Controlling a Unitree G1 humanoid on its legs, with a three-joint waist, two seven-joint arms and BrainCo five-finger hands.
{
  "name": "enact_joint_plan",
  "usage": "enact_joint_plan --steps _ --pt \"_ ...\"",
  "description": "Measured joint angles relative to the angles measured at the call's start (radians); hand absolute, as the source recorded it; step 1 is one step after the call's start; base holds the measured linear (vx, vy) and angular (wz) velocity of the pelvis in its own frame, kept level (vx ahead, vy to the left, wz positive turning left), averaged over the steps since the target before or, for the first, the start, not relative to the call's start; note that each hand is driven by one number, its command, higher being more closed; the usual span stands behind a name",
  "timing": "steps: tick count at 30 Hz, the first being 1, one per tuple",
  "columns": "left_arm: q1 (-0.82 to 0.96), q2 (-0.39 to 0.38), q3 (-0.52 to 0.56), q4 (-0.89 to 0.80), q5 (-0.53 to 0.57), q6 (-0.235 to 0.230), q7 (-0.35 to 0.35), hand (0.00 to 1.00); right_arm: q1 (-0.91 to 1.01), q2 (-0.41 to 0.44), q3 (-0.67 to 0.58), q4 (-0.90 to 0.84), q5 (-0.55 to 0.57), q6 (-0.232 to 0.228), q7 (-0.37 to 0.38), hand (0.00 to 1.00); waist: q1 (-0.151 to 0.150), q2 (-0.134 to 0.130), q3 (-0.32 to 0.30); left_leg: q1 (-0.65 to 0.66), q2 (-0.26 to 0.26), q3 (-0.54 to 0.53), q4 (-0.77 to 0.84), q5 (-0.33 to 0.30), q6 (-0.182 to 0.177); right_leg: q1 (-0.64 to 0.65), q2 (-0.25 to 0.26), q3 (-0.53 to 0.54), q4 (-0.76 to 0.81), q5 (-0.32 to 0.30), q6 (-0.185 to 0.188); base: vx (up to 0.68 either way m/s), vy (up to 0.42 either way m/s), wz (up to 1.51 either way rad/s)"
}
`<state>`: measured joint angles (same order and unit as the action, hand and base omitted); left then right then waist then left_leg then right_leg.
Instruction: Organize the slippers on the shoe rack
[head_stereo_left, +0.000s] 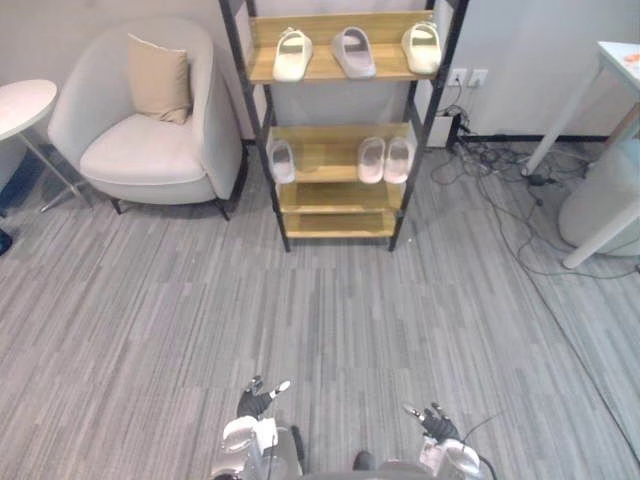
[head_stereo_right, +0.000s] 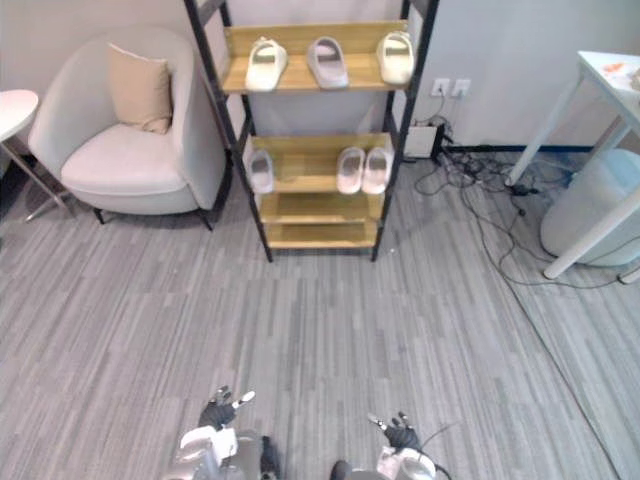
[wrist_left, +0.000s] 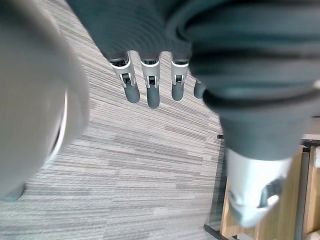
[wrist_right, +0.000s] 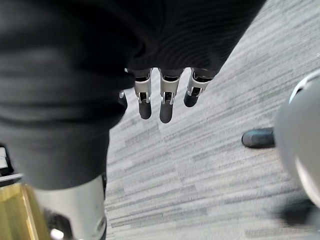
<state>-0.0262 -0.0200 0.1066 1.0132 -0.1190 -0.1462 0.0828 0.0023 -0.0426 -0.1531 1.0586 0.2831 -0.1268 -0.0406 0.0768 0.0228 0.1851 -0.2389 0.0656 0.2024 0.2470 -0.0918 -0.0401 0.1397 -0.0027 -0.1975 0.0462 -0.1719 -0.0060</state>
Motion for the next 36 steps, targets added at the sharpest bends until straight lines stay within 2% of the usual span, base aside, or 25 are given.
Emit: enact_joint_plan --steps 1,2,3,6,7,9,12,14,15,16,17,18,19,20,22,24,25,26,27,28,30,32,33,34,36 --pt "0.003 0.006 -0.010 0.009 0.001 0.002 0.000 0.00 -0.004 0.004 0.001 0.023 0.000 0.000 0.000 0.00 0.013 -0.014 -0.021 0.027 -0.030 -0.023 -0.038 0.094 0.044 0.008 -0.009 0.043 0.002 -0.020 0.022 0.57 0.135 -0.63" --pt "-0.002 0.018 -0.007 0.016 0.001 0.005 -0.003 0.00 0.003 0.018 0.001 0.026 -0.001 0.002 0.001 0.00 0.013 -0.032 -0.036 0.035 -0.043 0.005 -0.008 0.081 0.075 0.005 -0.040 0.065 0.054 -0.055 0.047 0.57 0.135 -0.64" --pt "-0.002 0.018 -0.007 0.015 0.001 0.005 -0.003 0.00 0.004 0.021 0.001 0.025 -0.002 0.001 0.001 0.00 0.013 -0.036 -0.038 0.038 -0.044 0.011 -0.005 0.070 0.076 -0.005 -0.045 0.069 0.075 -0.061 0.056 0.53 0.113 -0.50" --pt "-0.003 0.039 -0.045 0.030 0.001 0.008 -0.002 0.00 0.004 0.045 0.000 0.016 -0.009 0.000 0.007 0.00 0.016 -0.059 -0.034 0.189 -0.063 0.041 -0.038 -0.008 0.112 -0.169 -0.107 0.092 0.605 -0.076 0.170 0.53 0.123 -0.41" --pt "-0.008 0.043 -0.064 0.050 0.001 0.010 -0.001 0.00 0.006 0.041 -0.001 0.010 -0.010 0.000 0.010 0.00 0.009 -0.057 -0.032 0.269 -0.066 0.029 -0.067 -0.035 0.110 -0.200 -0.131 0.058 0.733 -0.091 0.147 0.41 0.061 0.06" --pt "-0.018 0.041 -0.066 0.062 0.001 0.021 0.000 0.00 0.013 0.041 0.000 0.002 -0.012 0.000 0.013 0.00 0.007 -0.052 -0.033 0.361 -0.062 0.010 -0.120 -0.051 0.108 -0.230 -0.159 -0.016 0.779 -0.129 0.096 0.34 0.015 0.17" --pt "-0.027 0.047 -0.084 0.085 0.001 0.024 0.001 0.00 0.007 0.038 -0.003 -0.001 -0.012 -0.001 0.021 0.00 -0.025 -0.054 -0.034 0.398 -0.036 -0.053 -0.148 -0.059 0.096 -0.282 -0.160 -0.078 0.646 -0.152 0.063 0.32 -0.086 0.70" --pt "-0.032 0.046 -0.093 0.087 0.001 0.025 0.001 0.00 -0.001 0.029 -0.004 0.000 -0.011 -0.001 0.021 0.00 -0.030 -0.054 -0.033 0.406 -0.011 -0.086 -0.149 -0.063 0.089 -0.339 -0.142 -0.053 0.451 -0.114 0.061 0.34 -0.184 0.64" --pt "-0.018 0.047 -0.094 0.089 0.001 0.025 0.001 0.00 -0.003 0.022 -0.003 0.004 -0.010 -0.001 0.021 0.00 -0.031 -0.050 -0.031 0.422 0.008 -0.107 -0.149 -0.076 0.068 -0.351 -0.127 -0.029 0.316 -0.032 0.060 0.43 -0.294 0.67" --pt "-0.012 0.051 -0.093 0.088 0.000 0.023 0.001 0.00 -0.001 0.019 -0.003 0.015 -0.010 -0.001 0.021 0.00 -0.032 -0.056 -0.033 0.447 0.018 -0.126 -0.147 -0.105 0.022 -0.347 -0.118 -0.005 0.172 0.094 0.048 0.37 -0.255 0.56" --pt "-0.011 0.053 -0.092 0.087 0.000 0.023 0.002 0.00 0.000 0.019 -0.003 0.018 -0.010 -0.001 0.021 0.00 -0.032 -0.061 -0.034 0.452 0.018 -0.131 -0.147 -0.114 0.010 -0.347 -0.119 -0.001 0.146 0.128 0.045 0.33 -0.254 0.54" --pt "-0.011 0.053 -0.088 0.097 0.000 0.024 0.003 0.00 -0.003 0.008 -0.004 0.023 -0.010 0.000 0.022 0.00 -0.037 -0.060 -0.039 0.473 0.031 -0.148 -0.144 -0.147 -0.029 -0.335 -0.111 0.008 0.146 0.223 0.051 0.33 -0.231 0.28" --pt "-0.011 0.039 -0.082 0.110 0.001 0.023 0.000 0.00 -0.014 -0.009 -0.004 0.026 -0.012 0.000 0.021 0.00 -0.035 -0.011 -0.034 0.481 0.074 -0.160 -0.131 -0.153 -0.036 -0.322 -0.079 -0.019 0.167 0.213 0.030 0.52 -0.384 0.28" --pt "-0.012 0.027 -0.075 0.114 0.002 0.022 -0.002 0.00 -0.015 -0.019 -0.014 0.028 -0.011 0.000 0.022 0.00 -0.038 0.010 -0.028 0.478 0.090 -0.162 -0.102 -0.146 -0.044 -0.317 -0.068 -0.031 0.192 0.167 0.026 0.35 -0.243 0.09" --pt "-0.011 0.009 -0.039 0.116 0.003 0.022 -0.002 0.00 -0.015 -0.024 -0.023 0.030 -0.010 0.000 0.021 0.00 -0.044 0.017 -0.029 0.441 0.104 -0.177 -0.009 -0.136 -0.061 -0.298 -0.063 -0.049 0.202 0.134 0.014 0.26 -0.228 0.24" --pt "-0.011 0.000 0.000 0.094 0.007 0.023 -0.003 0.00 0.007 -0.029 -0.018 0.024 -0.010 0.001 0.020 0.00 -0.051 0.015 -0.025 0.323 0.124 -0.206 0.269 -0.104 -0.098 -0.225 -0.051 -0.080 0.167 0.099 0.004 0.29 -0.262 0.53" --pt "-0.009 0.000 0.029 0.059 0.008 0.023 -0.003 0.00 0.019 -0.038 0.012 0.017 -0.008 0.001 0.018 0.00 -0.046 0.004 -0.002 0.210 0.172 -0.183 0.533 -0.007 -0.098 -0.142 -0.036 -0.095 0.130 0.075 -0.015 0.21 -0.175 0.39" --pt "-0.008 0.001 0.030 0.055 0.008 0.022 -0.003 0.00 0.018 -0.038 0.015 0.017 -0.008 0.000 0.017 0.00 -0.043 0.005 -0.001 0.191 0.184 -0.168 0.582 -0.008 -0.095 -0.124 -0.033 -0.097 0.120 0.070 -0.020 0.21 -0.148 0.18" --pt "-0.008 0.001 0.028 0.048 0.008 0.020 -0.004 0.00 0.020 -0.034 0.015 0.017 -0.006 0.000 0.012 0.00 -0.034 0.004 -0.001 0.142 0.218 -0.090 0.651 -0.073 -0.077 -0.073 -0.032 -0.103 0.096 0.063 -0.018 0.24 -0.131 0.00" --pt "-0.009 0.000 0.020 0.039 0.008 0.021 -0.004 0.00 0.019 -0.029 0.011 0.016 -0.005 0.000 0.008 0.00 -0.035 0.002 -0.002 0.105 0.223 -0.020 0.618 -0.116 -0.066 -0.042 -0.037 -0.104 0.070 0.058 -0.010 0.20 -0.107 -0.02" --pt "-0.009 -0.002 0.004 0.036 0.008 0.018 -0.007 0.00 0.018 -0.028 0.009 0.015 -0.005 0.001 0.007 0.00 -0.034 0.002 -0.002 0.067 0.201 0.033 0.504 -0.145 -0.055 -0.023 -0.047 -0.103 0.047 0.053 0.002 0.19 -0.005 0.01" --pt "-0.010 0.001 -0.018 0.035 0.009 0.015 -0.007 0.00 0.018 -0.028 0.008 0.017 -0.004 0.002 0.005 0.00 -0.029 0.003 -0.003 0.054 0.128 0.042 0.223 -0.125 -0.044 -0.004 -0.062 -0.101 0.031 0.043 0.025 0.26 0.092 -0.04" --pt "-0.011 -0.001 -0.019 0.035 0.009 0.015 -0.007 0.00 0.018 -0.029 0.007 0.018 -0.004 0.001 0.003 0.00 -0.027 0.007 -0.005 0.071 0.088 0.027 0.062 -0.068 -0.039 0.004 -0.065 -0.095 0.029 0.036 0.040 0.32 0.165 -0.29" --pt "-0.013 0.005 -0.019 0.040 0.009 0.014 -0.007 0.00 0.017 -0.023 0.002 0.027 -0.005 0.002 0.001 0.00 -0.011 -0.012 -0.009 0.107 0.046 0.007 -0.017 0.031 -0.007 0.004 -0.078 -0.059 0.031 0.028 0.060 0.43 0.171 -0.24" --pt "-0.018 0.035 -0.019 0.042 0.010 0.018 -0.008 0.00 0.017 0.013 -0.001 0.030 -0.006 0.002 0.002 0.00 -0.021 -0.064 -0.017 0.116 0.005 0.024 -0.022 0.019 0.024 0.023 -0.120 -0.059 0.011 0.025 0.084 0.43 0.111 -0.03"
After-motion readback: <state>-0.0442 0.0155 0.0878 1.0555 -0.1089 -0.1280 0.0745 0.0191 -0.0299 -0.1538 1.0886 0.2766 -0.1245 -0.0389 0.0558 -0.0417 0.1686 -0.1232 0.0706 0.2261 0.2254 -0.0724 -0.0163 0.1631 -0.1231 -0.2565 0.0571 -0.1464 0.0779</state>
